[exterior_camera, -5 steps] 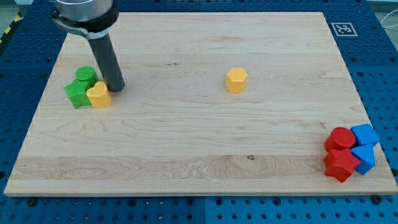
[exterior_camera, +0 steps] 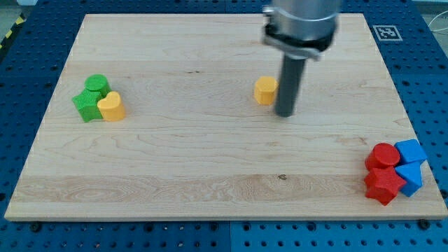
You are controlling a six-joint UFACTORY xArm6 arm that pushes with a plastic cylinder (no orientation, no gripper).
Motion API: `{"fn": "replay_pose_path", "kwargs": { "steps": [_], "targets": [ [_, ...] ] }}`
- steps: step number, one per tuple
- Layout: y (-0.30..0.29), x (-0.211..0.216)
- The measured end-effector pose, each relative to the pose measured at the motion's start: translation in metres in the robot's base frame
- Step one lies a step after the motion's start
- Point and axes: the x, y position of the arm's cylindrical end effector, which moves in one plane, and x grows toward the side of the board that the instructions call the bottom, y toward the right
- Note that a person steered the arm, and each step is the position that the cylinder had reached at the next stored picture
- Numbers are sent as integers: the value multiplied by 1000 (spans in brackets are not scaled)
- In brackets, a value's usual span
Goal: Move yellow hexagon towards green circle
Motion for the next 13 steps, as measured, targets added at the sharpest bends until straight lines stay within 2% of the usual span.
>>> {"fn": "replay_pose_path", "kwargs": {
  "steps": [1, 2, 3, 6, 7, 10, 11, 13],
  "targets": [
    [15, -39],
    [10, -54],
    [-3, -48],
    [-117, -31],
    [-104, -20],
    [-125, 17],
    [-139, 17],
    [-204, 13]
  ]
}}
